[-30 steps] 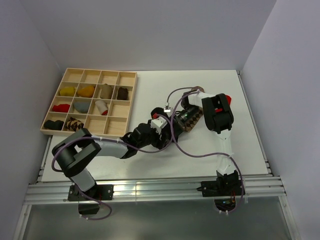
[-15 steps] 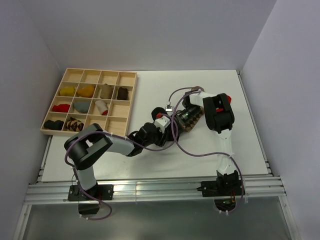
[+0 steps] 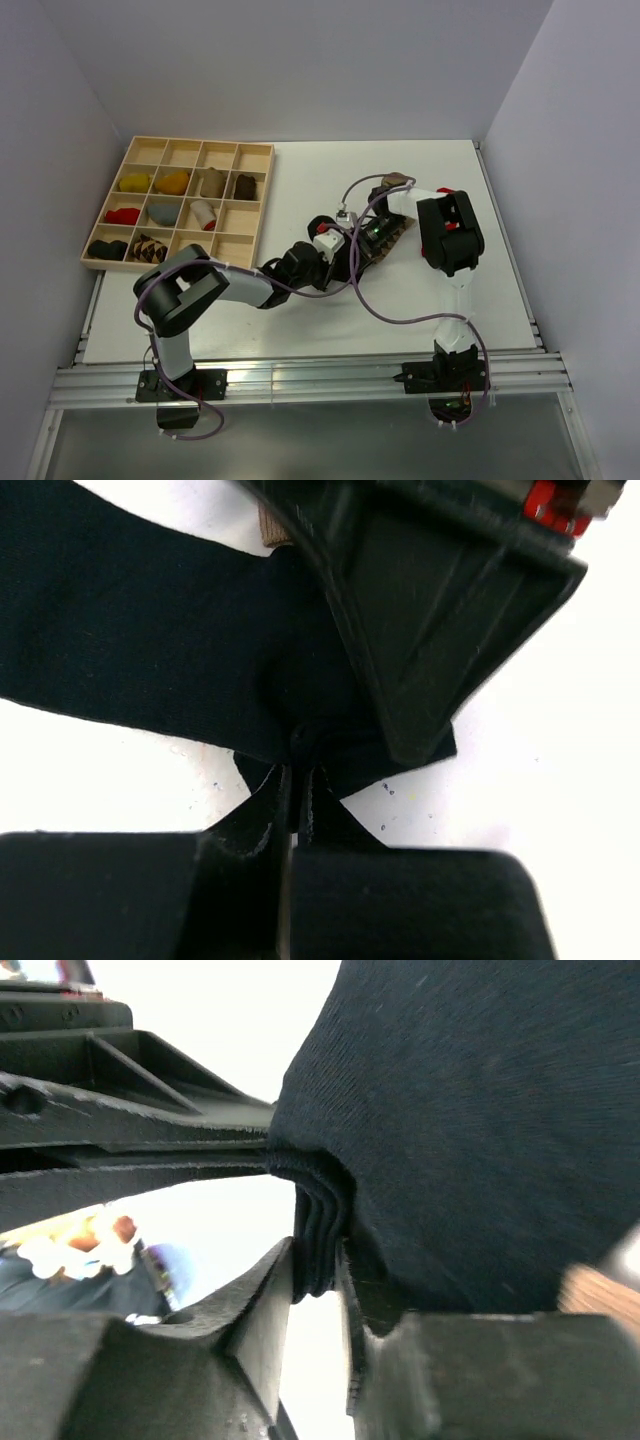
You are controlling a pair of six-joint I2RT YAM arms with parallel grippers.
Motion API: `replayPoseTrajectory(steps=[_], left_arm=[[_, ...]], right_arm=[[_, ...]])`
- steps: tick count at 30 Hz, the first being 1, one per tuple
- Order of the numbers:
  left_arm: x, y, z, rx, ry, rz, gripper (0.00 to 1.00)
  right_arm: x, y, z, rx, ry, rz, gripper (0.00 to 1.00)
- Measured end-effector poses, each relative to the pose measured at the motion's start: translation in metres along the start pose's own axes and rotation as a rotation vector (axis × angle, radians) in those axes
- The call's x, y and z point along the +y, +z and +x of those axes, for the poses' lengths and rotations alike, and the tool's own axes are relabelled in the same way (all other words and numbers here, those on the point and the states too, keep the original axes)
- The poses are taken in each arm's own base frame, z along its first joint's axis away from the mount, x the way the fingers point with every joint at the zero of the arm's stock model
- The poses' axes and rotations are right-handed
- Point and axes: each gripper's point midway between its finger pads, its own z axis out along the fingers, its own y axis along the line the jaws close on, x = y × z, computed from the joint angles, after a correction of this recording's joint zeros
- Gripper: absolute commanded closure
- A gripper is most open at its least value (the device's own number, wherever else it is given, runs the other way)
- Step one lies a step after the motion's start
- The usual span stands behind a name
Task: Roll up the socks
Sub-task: Roll the sock at the center of the board.
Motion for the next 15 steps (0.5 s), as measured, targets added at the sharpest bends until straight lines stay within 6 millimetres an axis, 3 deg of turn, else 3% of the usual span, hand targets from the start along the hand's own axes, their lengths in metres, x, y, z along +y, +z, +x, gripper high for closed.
replayPoseTrajectory(steps=[4, 8, 15], left_arm=[[-0.001, 0.001, 0.000, 0.032, -0.034, 0.021, 1.00], [0.000, 0.001, 0.000, 0.076, -0.095, 0.050, 1.00], [0.004, -0.009, 0.005, 0.185, -0.239, 0.095, 1.00]], right_arm=[[-0.008, -0.008, -0.011, -0.044, -0.036, 0.088, 0.62], [-0.013, -0.015, -0.009, -0.098, -0.065, 0.174, 0.59], [-0.005, -0.060, -0.027, -0.295, -0.208, 0.357, 0.57]])
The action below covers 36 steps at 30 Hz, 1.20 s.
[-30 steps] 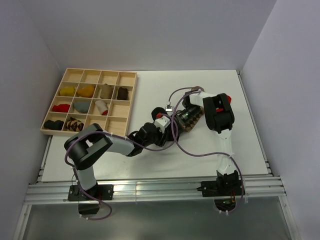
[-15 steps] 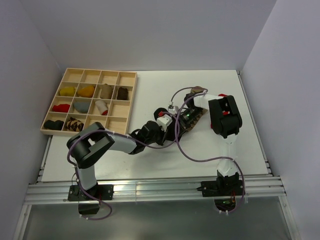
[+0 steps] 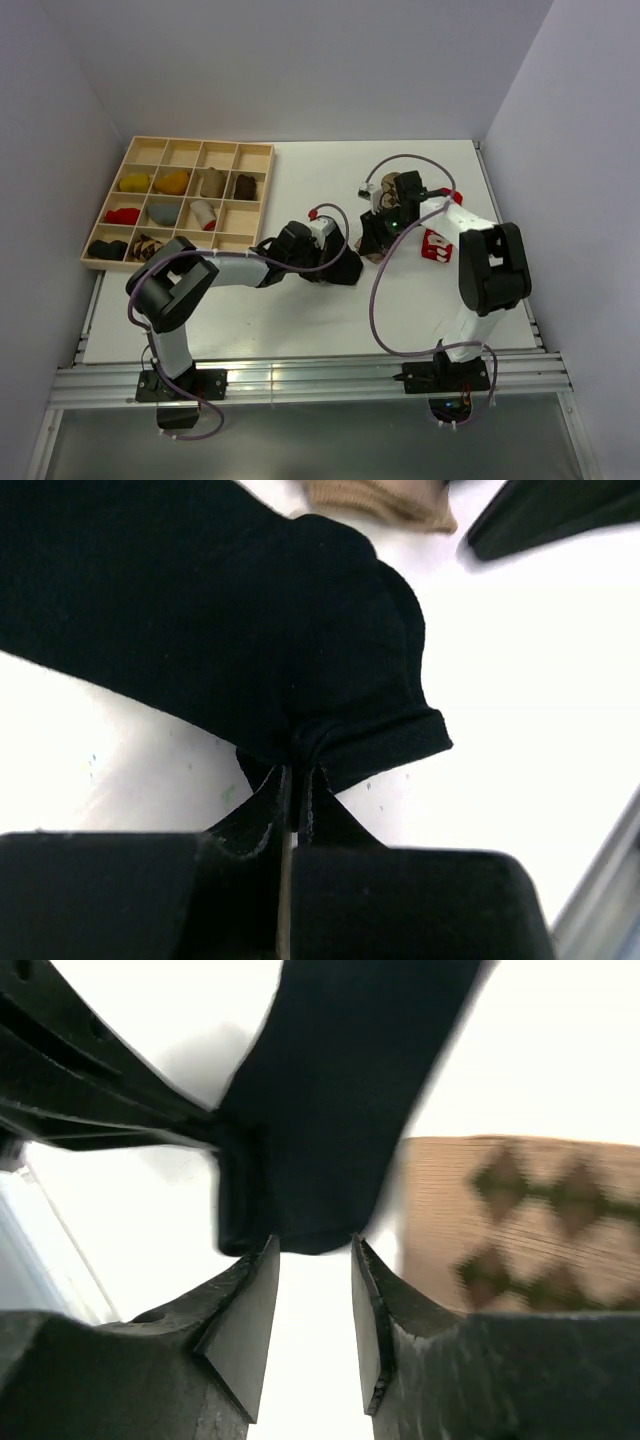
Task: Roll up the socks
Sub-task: Roll the sock at the center of the board.
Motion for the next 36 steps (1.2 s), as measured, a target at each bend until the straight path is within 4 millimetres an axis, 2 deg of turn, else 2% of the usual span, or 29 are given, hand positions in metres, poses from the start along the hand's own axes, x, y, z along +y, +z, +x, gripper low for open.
replayPoseTrajectory(steps=[2, 5, 13, 19, 21, 24, 29, 36], left_arm=[[-0.001, -0.003, 0.002, 0.037, -0.036, 0.006, 1.00], [-0.005, -0.007, 0.008, 0.099, -0.090, 0.020, 1.00], [-0.022, -0.021, 0.021, 0.260, -0.271, 0.057, 1.00], [-0.024, -0.023, 0.029, 0.359, -0.365, 0.043, 1.00], [-0.023, -0.022, 0.035, 0.394, -0.387, 0.032, 1.00], [-0.027, -0.023, 0.039, 0.426, -0.414, 0.046, 1.00], [-0.031, -0.022, 0.042, 0.474, -0.448, 0.069, 1.00], [-0.032, -0.021, 0.042, 0.520, -0.478, 0.081, 1.00]], right_arm=[[-0.004, -0.008, -0.006, -0.054, -0.042, 0.045, 0.57], [-0.006, -0.020, -0.005, -0.117, -0.105, 0.114, 0.55], [0.012, -0.037, 0.009, -0.207, -0.345, 0.220, 0.52], [0.051, -0.018, 0.032, -0.201, -0.629, 0.229, 0.43], [0.072, -0.007, 0.044, -0.195, -0.746, 0.194, 0.40], [0.084, 0.000, 0.051, -0.184, -0.833, 0.174, 0.37], [0.091, 0.008, 0.048, -0.176, -0.964, 0.192, 0.33], [0.094, 0.029, 0.077, -0.079, -1.139, 0.208, 0.33]])
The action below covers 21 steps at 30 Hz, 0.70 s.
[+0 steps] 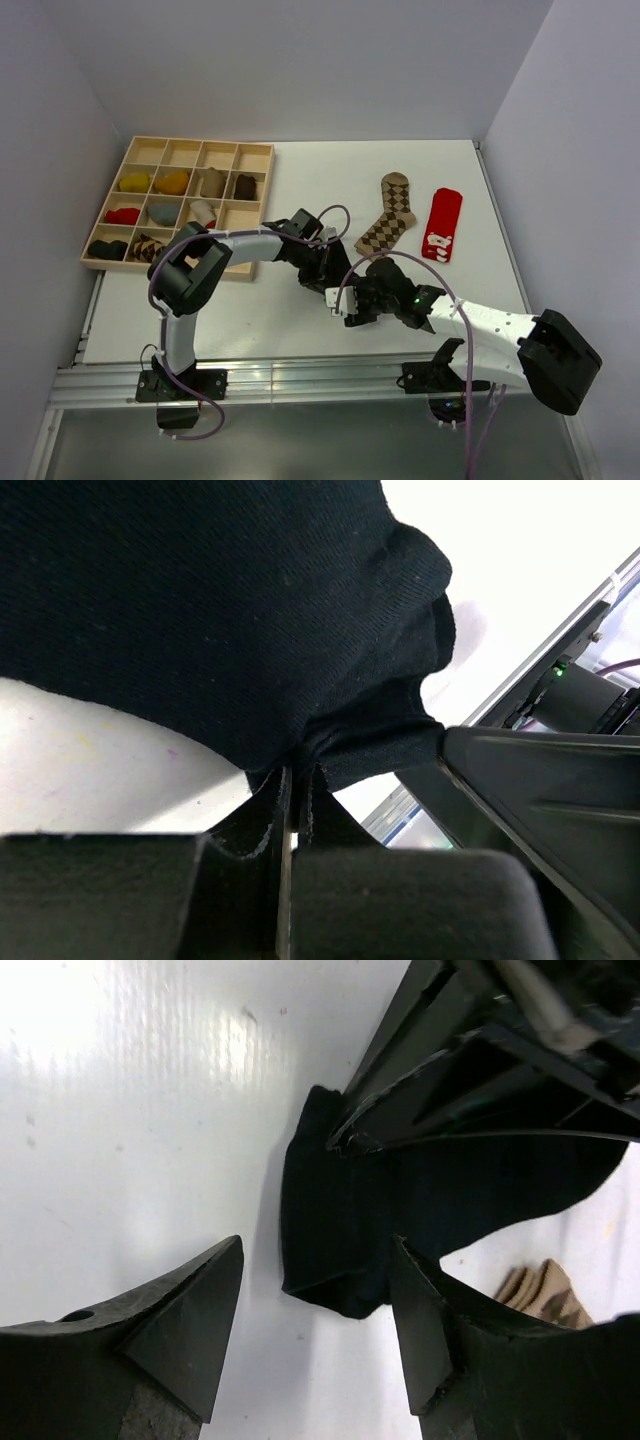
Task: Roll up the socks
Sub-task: Roll the sock at the center of the board.
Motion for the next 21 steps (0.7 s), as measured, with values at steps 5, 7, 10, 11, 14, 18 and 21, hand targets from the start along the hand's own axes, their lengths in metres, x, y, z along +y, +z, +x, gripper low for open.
replayPoseTrajectory(steps=[5, 7, 10, 11, 14, 18, 21], left_arm=[[0.001, 0.000, 0.000, 0.024, -0.014, 0.003, 1.00], [0.001, 0.000, 0.000, 0.028, -0.015, 0.003, 1.00], [0.001, -0.001, 0.000, 0.032, -0.019, 0.003, 1.00], [0.001, -0.001, 0.000, 0.033, -0.021, 0.003, 1.00], [0.001, -0.002, 0.001, 0.037, -0.023, 0.005, 0.98], [0.001, -0.002, 0.000, 0.036, -0.024, 0.015, 0.77], [0.002, -0.002, -0.003, 0.020, -0.026, 0.034, 0.60]], right_arm=[[0.004, 0.007, 0.006, 0.041, -0.094, 0.027, 0.36], [0.003, 0.010, 0.007, 0.051, -0.116, 0.035, 0.39], [0.000, 0.014, 0.008, 0.062, -0.135, 0.049, 0.45], [-0.001, 0.015, 0.009, 0.064, -0.139, 0.055, 0.54], [-0.004, 0.019, 0.010, 0.071, -0.151, 0.066, 0.74], [-0.001, 0.023, 0.016, 0.093, -0.151, 0.052, 0.86], [0.005, 0.024, 0.019, 0.105, -0.131, 0.014, 0.87]])
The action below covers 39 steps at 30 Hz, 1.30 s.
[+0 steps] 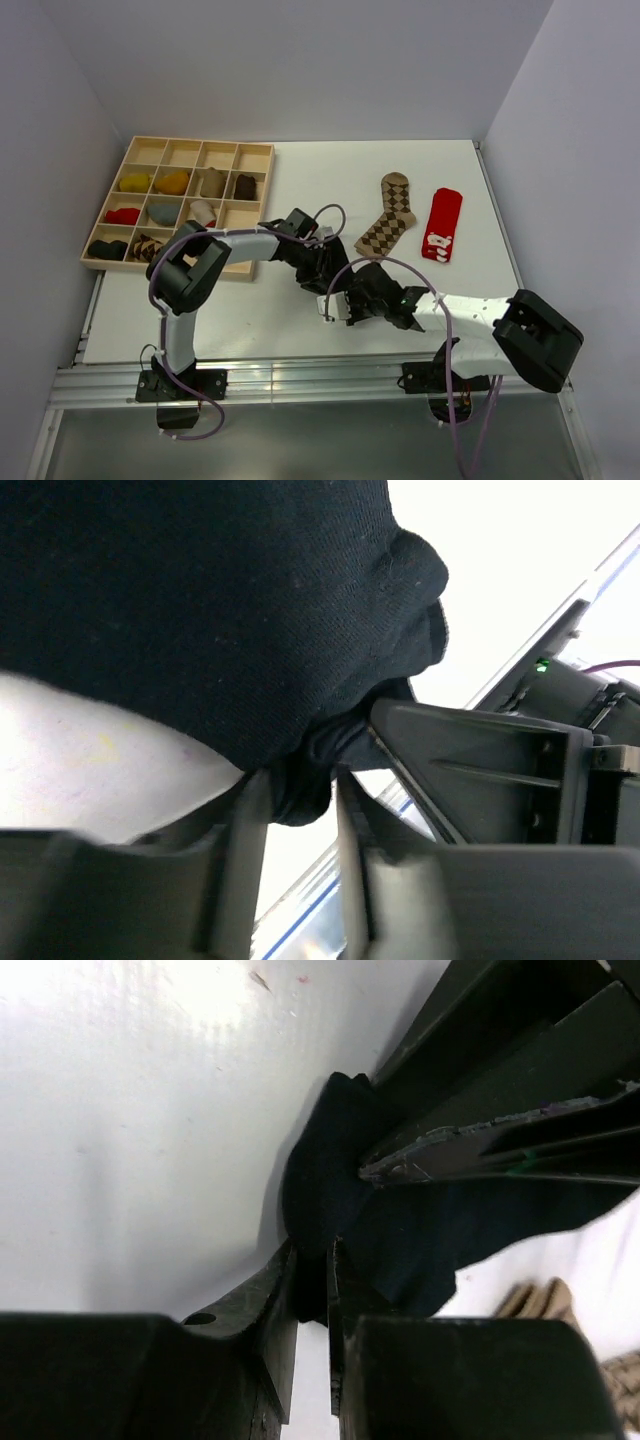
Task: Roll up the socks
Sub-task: Roll the sock at the center of the board.
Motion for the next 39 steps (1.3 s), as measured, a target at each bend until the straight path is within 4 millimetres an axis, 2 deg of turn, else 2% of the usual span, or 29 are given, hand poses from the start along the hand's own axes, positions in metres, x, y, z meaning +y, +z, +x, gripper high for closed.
replayPoseTrajectory(steps=[2, 8, 12, 15, 19, 22, 24, 28, 33, 36, 39], left_arm=[[0.002, -0.002, 0.001, -0.016, -0.012, 0.019, 0.54], [0.010, -0.026, -0.004, -0.143, -0.038, 0.070, 0.50], [0.014, -0.044, -0.019, -0.288, -0.007, 0.061, 0.49], [0.009, -0.057, -0.025, -0.396, 0.040, 0.068, 0.49], [0.006, -0.076, -0.031, -0.539, 0.101, 0.068, 0.49], [0.008, -0.087, -0.033, -0.650, 0.166, 0.041, 0.48], [0.009, -0.090, -0.028, -0.706, 0.225, 0.020, 0.44], [-0.001, -0.085, -0.012, -0.756, 0.377, -0.012, 0.41], [-0.029, -0.069, 0.002, -0.769, 0.609, -0.026, 0.36], [-0.043, -0.054, 0.004, -0.746, 0.715, -0.037, 0.35], [-0.044, -0.038, 0.000, -0.718, 0.792, -0.078, 0.35]], right_arm=[[0.002, 0.000, -0.004, -0.004, 0.030, -0.043, 0.87], [-0.003, 0.001, -0.017, -0.009, 0.195, -0.262, 0.88], [-0.006, 0.002, -0.011, 0.014, 0.342, -0.399, 0.88], [-0.001, 0.002, -0.004, 0.039, 0.472, -0.528, 0.89], [-0.004, 0.002, -0.002, 0.038, 0.622, -0.671, 0.88], [-0.008, 0.000, -0.001, 0.029, 0.731, -0.790, 0.88], [-0.015, -0.001, 0.001, 0.017, 0.811, -0.867, 0.88], [-0.031, 0.007, 0.009, -0.030, 0.907, -0.922, 0.88], [-0.033, 0.004, 0.013, -0.044, 1.011, -0.963, 0.88], [-0.034, 0.002, 0.010, -0.044, 1.035, -0.976, 0.88], [-0.036, 0.003, 0.009, -0.044, 1.050, -0.981, 0.88]])
